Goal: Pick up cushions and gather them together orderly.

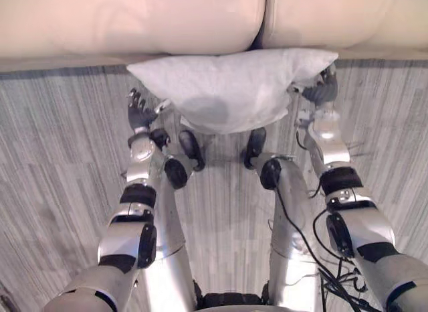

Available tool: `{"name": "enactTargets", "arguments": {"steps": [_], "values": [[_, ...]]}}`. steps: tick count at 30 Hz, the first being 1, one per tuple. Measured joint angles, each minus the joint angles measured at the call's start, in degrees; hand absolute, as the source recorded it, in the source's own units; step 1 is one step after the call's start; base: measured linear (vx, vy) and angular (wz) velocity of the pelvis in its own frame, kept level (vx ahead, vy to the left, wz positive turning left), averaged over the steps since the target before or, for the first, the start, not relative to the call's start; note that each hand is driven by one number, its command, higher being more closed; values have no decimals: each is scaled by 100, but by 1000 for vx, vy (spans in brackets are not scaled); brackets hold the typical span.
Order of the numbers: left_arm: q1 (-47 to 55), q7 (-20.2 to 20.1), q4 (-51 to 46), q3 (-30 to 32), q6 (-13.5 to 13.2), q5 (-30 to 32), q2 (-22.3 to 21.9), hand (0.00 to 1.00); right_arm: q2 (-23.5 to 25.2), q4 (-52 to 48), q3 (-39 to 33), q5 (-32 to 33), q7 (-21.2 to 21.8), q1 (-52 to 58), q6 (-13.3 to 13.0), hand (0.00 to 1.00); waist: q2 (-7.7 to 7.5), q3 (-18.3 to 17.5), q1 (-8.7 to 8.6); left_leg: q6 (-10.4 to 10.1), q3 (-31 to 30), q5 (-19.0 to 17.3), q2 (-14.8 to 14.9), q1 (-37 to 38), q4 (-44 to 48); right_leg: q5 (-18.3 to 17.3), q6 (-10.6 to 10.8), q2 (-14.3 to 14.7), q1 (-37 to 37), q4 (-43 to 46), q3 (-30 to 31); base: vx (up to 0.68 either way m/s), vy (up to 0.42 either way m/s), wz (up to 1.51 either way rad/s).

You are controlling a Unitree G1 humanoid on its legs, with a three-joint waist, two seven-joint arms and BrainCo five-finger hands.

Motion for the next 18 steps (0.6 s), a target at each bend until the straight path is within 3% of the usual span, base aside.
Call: {"name": "enactTargets", "arguments": {"steps": [5,13,18], "values": [[-356,163,-126,-260,7,-2,-12,100,298,-112,0,121,-330,-227,2,100,0,0,-34,-8,-8,88,14,-145,21,59,-74,0,-175,55,-11,-63,-2,-2],[-289,618,-484,-497,121,-6,-65,100,443,-629,221,120,-348,-64,79,100,9,-8,-148,-37,-102,145,33,-84,81,111,-163,11,-57,102,-87,-33,8,1],[838,647,-1537,-1098,146,24,-89,100,526,-1831,290,98,-329,1135,38,100,8,-39,-146,-107,15,177,-10,1155,-464,136,-176,51,1183,-476,-117,-70,-6,1]]}}
